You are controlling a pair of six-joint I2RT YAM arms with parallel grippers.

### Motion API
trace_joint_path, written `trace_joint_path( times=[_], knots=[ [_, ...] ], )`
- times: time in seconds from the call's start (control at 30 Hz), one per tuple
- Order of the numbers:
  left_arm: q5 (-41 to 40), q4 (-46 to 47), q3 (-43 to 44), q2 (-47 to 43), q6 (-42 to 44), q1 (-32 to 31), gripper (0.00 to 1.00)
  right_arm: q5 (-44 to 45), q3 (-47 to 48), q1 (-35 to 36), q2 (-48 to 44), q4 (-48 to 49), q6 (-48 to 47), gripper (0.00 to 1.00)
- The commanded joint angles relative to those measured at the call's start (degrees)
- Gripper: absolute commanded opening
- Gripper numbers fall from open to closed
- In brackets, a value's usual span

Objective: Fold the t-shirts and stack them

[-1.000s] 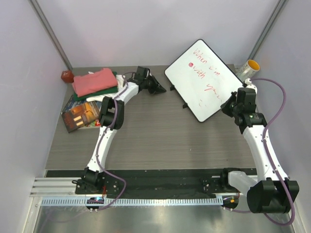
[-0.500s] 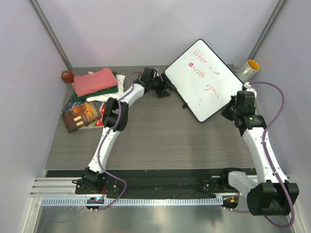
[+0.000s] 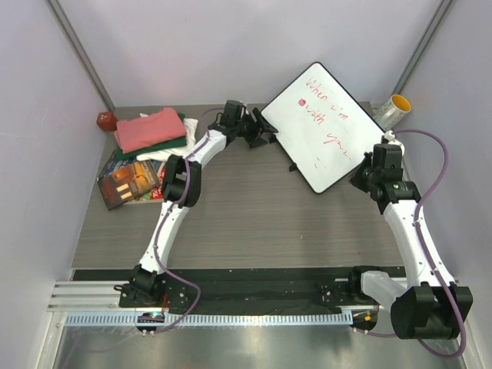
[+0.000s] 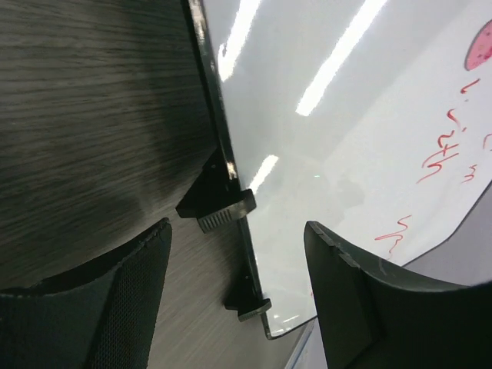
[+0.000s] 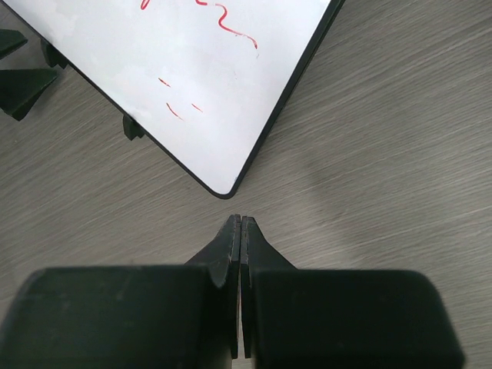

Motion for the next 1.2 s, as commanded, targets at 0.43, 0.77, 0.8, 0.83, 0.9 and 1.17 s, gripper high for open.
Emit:
trace_joint_path(
  times=[0.43, 0.77, 0.8, 0.83, 0.9, 1.17],
  knots=[
    [-1.74, 1.02, 1.71, 3.62, 0.07, 0.15, 0.61, 1.80, 2.57, 0.20, 1.31, -1.11, -1.12, 0.02],
    [-3.49, 0.23, 3.38, 5.02, -0.98, 0.15, 0.59, 1.89, 3.98, 0.20, 2.81, -1.19, -1.65, 0.02],
    [-3.67, 0.31, 3.82, 5.37, -1.68, 0.06, 0.59, 2.07, 4.24, 0.20, 3.07, -1.19, -1.82, 0.02],
    [-3.85, 0.32, 4.43, 5.64, -1.77, 0.06, 0.59, 2.07, 4.42, 0.20, 3.33, -1.11, -1.83, 0.02],
    [-4.02, 0.32, 5.93, 6.43, -2.21, -0.03, 0.59, 2.16, 4.59, 0.20, 3.86, -1.11, -2.00, 0.02],
    [-3.67, 0.14, 5.23, 7.05, -2.12, -0.20, 0.55, 2.51, 4.51, 0.11, 4.30, -1.11, -1.65, 0.02]
  ],
)
